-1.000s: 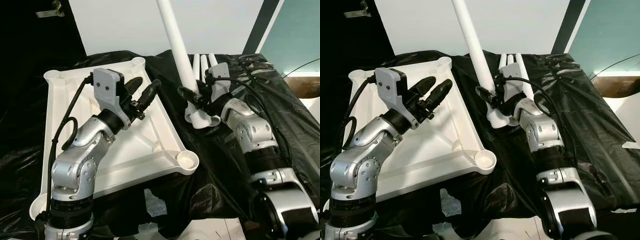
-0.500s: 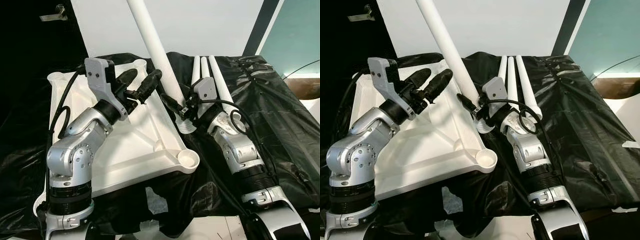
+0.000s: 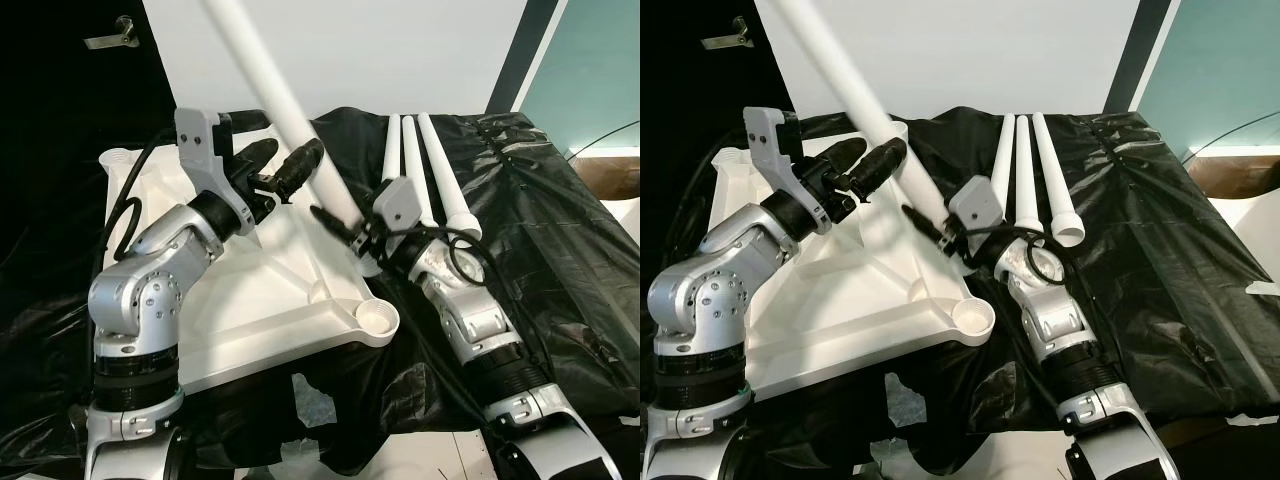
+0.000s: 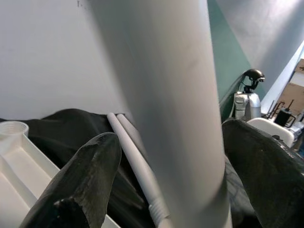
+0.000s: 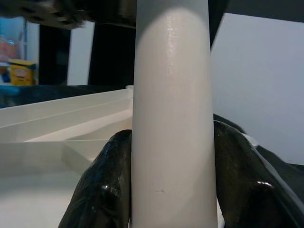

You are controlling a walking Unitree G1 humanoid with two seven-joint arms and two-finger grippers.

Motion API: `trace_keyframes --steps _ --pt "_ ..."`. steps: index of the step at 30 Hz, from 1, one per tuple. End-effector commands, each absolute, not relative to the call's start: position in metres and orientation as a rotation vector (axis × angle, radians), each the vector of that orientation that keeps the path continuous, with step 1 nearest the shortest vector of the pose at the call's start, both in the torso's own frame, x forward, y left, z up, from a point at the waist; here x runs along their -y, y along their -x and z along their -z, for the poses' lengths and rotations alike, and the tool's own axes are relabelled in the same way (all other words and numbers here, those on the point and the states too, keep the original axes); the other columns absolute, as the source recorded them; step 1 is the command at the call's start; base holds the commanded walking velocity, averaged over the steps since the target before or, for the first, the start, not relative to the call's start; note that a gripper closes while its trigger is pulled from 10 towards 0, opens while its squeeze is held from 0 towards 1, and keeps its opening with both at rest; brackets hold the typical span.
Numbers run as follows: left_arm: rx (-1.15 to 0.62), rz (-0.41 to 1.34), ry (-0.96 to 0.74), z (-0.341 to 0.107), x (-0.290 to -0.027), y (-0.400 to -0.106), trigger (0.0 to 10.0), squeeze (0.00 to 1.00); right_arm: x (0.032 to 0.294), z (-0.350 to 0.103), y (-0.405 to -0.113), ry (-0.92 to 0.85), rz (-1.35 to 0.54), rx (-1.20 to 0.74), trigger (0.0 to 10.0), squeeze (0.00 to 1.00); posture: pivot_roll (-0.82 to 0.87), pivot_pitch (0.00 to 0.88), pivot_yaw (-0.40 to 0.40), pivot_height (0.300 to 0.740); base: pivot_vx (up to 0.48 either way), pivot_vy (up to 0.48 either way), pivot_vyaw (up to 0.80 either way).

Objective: Building children table

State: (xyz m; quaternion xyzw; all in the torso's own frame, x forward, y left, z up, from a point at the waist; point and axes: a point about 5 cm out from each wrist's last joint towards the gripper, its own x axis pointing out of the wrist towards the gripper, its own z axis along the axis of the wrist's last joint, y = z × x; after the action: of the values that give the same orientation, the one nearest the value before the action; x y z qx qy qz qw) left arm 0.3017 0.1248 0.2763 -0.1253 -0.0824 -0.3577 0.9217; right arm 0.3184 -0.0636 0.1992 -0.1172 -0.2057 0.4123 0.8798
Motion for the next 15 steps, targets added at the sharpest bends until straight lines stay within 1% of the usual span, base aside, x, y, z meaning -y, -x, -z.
trace_keyframes --steps 1,5,9,10,11,12,15 --pt "0.161 0.76 0.269 -0.278 -0.123 -0.301 10.0 0.0 0.063 -0.199 -0.317 0.265 -0.87 0.447 10.0 0.0 0.13 0.004 0.005 0.74 0.0 0.0 0.0" --pt "0.15 0.806 0.297 -0.277 -0.114 -0.297 10.0 0.0 0.062 -0.196 -0.317 0.27 -0.871 0.445 10.0 0.0 0.13 0.006 0.002 0.74 0.0 0.0 0.0" --pt "0.151 0.816 0.3 -0.277 -0.112 -0.296 10.0 0.0 0.061 -0.197 -0.317 0.27 -0.868 0.449 10.0 0.0 0.13 0.009 0.003 0.74 0.0 0.0 0.0" --pt "0.153 0.825 0.3 -0.277 -0.11 -0.295 3.3 0.0 0.061 -0.198 -0.317 0.273 -0.867 0.454 10.0 0.0 0.13 0.012 0.001 0.74 0.0 0.0 0.0" --pt "0.153 0.825 0.3 -0.277 -0.11 -0.295 3.3 0.0 0.061 -0.198 -0.317 0.273 -0.867 0.454 10.0 0.0 0.13 0.012 0.001 0.74 0.0 0.0 0.0" --pt "0.153 0.829 0.295 -0.276 -0.108 -0.295 0.0 0.0 0.06 -0.198 -0.318 0.276 -0.866 0.457 10.0 0.0 0.14 0.015 0.0 0.74 0.0 0.0 0.0" --pt "0.157 0.834 0.293 -0.276 -0.107 -0.294 0.0 0.0 0.06 -0.199 -0.318 0.28 -0.864 0.46 10.0 0.0 0.13 0.017 0.0 0.74 0.0 0.0 0.0"
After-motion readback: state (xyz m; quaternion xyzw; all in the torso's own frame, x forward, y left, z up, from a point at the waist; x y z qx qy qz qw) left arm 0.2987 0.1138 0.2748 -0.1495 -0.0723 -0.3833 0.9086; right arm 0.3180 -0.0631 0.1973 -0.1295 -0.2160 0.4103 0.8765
